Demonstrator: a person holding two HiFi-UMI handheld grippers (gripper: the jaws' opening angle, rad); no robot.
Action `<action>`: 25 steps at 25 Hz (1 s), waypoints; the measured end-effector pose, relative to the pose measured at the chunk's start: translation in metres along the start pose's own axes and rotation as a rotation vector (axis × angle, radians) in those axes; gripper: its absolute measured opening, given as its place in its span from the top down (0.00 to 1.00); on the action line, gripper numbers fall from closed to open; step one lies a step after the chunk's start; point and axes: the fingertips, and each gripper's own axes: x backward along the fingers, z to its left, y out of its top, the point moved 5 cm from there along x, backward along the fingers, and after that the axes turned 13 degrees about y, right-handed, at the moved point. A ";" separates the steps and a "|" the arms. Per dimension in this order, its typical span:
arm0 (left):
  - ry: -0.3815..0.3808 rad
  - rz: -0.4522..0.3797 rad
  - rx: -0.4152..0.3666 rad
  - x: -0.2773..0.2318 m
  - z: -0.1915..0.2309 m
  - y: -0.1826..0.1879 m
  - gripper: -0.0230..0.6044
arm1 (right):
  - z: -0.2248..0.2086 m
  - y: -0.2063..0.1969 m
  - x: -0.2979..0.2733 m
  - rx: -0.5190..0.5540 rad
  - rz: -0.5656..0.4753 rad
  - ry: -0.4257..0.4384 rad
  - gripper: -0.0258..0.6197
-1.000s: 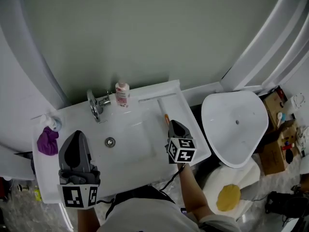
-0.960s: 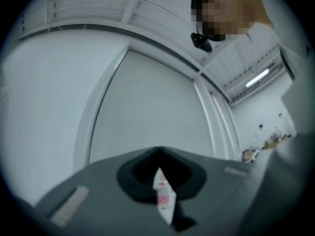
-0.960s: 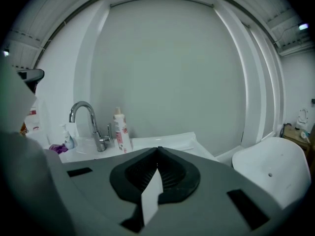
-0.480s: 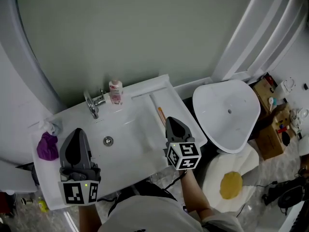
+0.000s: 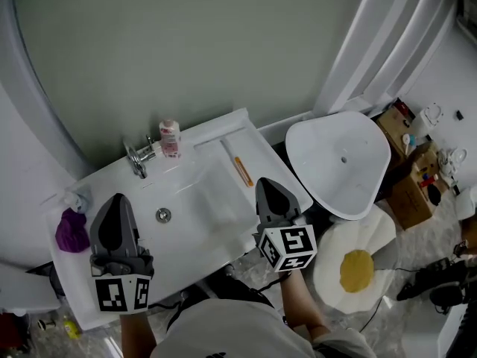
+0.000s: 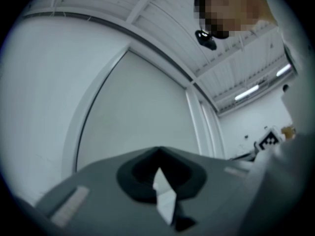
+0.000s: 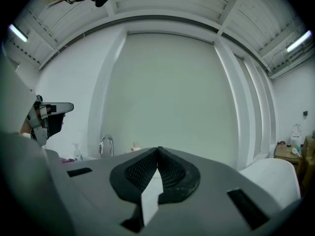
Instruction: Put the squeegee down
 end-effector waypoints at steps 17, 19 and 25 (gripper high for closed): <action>-0.114 -0.012 0.027 0.014 -0.006 0.008 0.95 | 0.038 0.037 0.065 0.085 -0.115 -0.107 0.96; -0.123 -0.012 0.029 0.016 -0.007 0.008 0.95 | 0.043 0.040 0.069 0.085 -0.122 -0.111 0.96; -0.139 -0.014 0.031 0.023 -0.005 0.011 0.95 | 0.052 0.043 0.080 0.084 -0.130 -0.134 0.96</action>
